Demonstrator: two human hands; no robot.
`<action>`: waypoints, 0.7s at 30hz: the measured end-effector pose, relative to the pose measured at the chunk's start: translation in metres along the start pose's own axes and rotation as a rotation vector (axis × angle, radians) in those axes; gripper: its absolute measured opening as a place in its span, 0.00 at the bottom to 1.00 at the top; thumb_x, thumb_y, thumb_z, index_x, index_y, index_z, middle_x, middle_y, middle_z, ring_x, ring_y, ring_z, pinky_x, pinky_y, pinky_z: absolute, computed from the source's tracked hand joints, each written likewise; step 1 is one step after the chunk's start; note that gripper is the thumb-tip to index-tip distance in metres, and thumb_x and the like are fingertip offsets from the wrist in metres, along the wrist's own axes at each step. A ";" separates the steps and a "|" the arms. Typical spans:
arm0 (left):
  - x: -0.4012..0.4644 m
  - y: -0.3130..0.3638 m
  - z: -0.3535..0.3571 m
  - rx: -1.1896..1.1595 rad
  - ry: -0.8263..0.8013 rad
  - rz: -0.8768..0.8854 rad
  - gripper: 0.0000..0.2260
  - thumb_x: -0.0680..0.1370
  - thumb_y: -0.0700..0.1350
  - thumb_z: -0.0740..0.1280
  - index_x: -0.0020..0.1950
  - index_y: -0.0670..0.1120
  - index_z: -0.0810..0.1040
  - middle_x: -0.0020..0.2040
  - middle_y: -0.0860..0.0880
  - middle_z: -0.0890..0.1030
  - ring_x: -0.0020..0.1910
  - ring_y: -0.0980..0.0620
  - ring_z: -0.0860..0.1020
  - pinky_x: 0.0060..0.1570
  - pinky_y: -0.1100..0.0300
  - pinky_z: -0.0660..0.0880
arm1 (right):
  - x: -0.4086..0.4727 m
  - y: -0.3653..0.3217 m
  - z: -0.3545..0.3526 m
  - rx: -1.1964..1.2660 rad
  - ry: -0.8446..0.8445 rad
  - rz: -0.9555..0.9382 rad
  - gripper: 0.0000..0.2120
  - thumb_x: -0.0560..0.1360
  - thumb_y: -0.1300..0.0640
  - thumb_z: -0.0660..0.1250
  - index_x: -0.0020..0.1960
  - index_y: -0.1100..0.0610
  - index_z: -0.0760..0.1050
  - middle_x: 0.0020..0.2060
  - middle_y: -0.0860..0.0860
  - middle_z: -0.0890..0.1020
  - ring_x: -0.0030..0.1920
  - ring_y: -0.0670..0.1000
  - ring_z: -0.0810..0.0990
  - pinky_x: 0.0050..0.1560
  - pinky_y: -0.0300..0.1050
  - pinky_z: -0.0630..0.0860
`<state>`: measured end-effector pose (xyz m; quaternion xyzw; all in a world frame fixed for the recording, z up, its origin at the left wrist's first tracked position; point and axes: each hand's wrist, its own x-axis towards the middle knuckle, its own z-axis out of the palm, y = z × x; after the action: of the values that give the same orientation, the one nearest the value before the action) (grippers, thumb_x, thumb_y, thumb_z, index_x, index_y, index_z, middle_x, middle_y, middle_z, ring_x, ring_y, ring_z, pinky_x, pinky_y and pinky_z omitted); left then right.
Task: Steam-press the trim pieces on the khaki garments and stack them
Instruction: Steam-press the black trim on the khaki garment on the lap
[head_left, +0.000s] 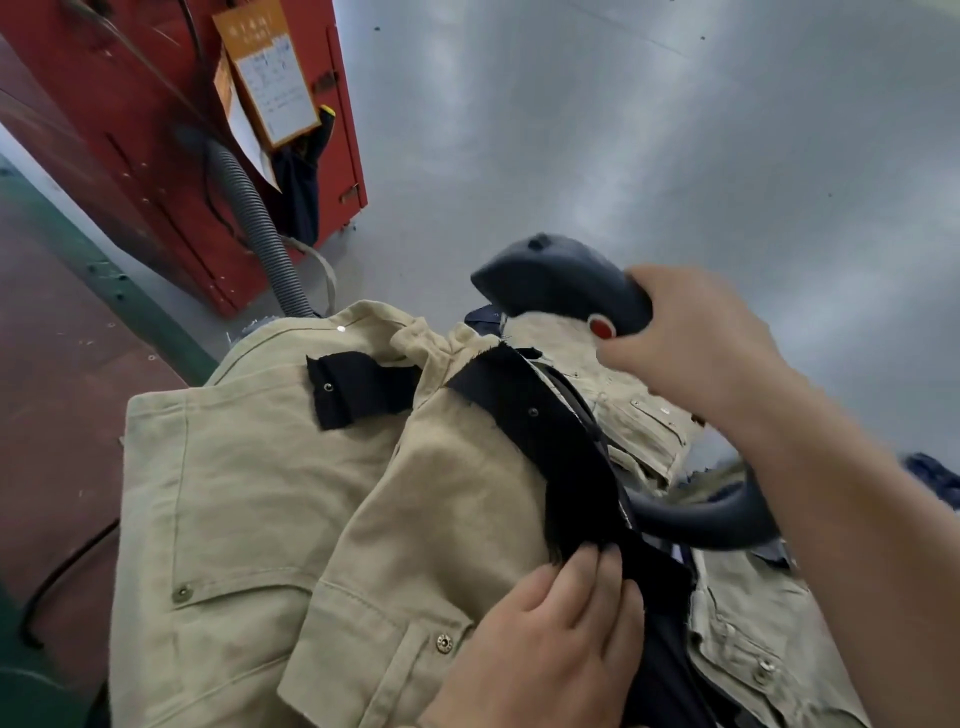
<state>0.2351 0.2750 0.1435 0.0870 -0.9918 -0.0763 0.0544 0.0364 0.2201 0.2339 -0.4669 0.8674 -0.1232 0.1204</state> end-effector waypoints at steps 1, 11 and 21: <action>0.000 0.000 -0.002 -0.004 0.011 -0.003 0.16 0.79 0.49 0.57 0.54 0.53 0.83 0.58 0.50 0.82 0.58 0.55 0.79 0.51 0.65 0.76 | 0.006 -0.002 -0.004 0.039 0.010 -0.007 0.07 0.72 0.51 0.71 0.48 0.50 0.76 0.33 0.47 0.79 0.34 0.52 0.80 0.33 0.43 0.74; 0.005 -0.017 -0.019 -0.001 0.030 -0.197 0.33 0.73 0.67 0.50 0.61 0.47 0.81 0.65 0.44 0.76 0.65 0.47 0.74 0.58 0.55 0.75 | -0.062 0.053 -0.042 0.055 -0.033 -0.015 0.17 0.57 0.38 0.65 0.44 0.42 0.75 0.25 0.45 0.79 0.19 0.46 0.75 0.21 0.41 0.74; 0.007 -0.028 -0.059 -0.133 0.579 -0.357 0.06 0.67 0.49 0.69 0.34 0.48 0.74 0.36 0.50 0.75 0.36 0.47 0.75 0.40 0.53 0.66 | -0.113 0.098 -0.028 -0.152 -0.233 0.121 0.20 0.58 0.39 0.67 0.48 0.44 0.74 0.30 0.39 0.79 0.24 0.43 0.76 0.29 0.38 0.77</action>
<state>0.2395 0.2382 0.1976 0.2734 -0.8972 -0.1215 0.3249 0.0113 0.3696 0.2385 -0.4325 0.8810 0.0050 0.1917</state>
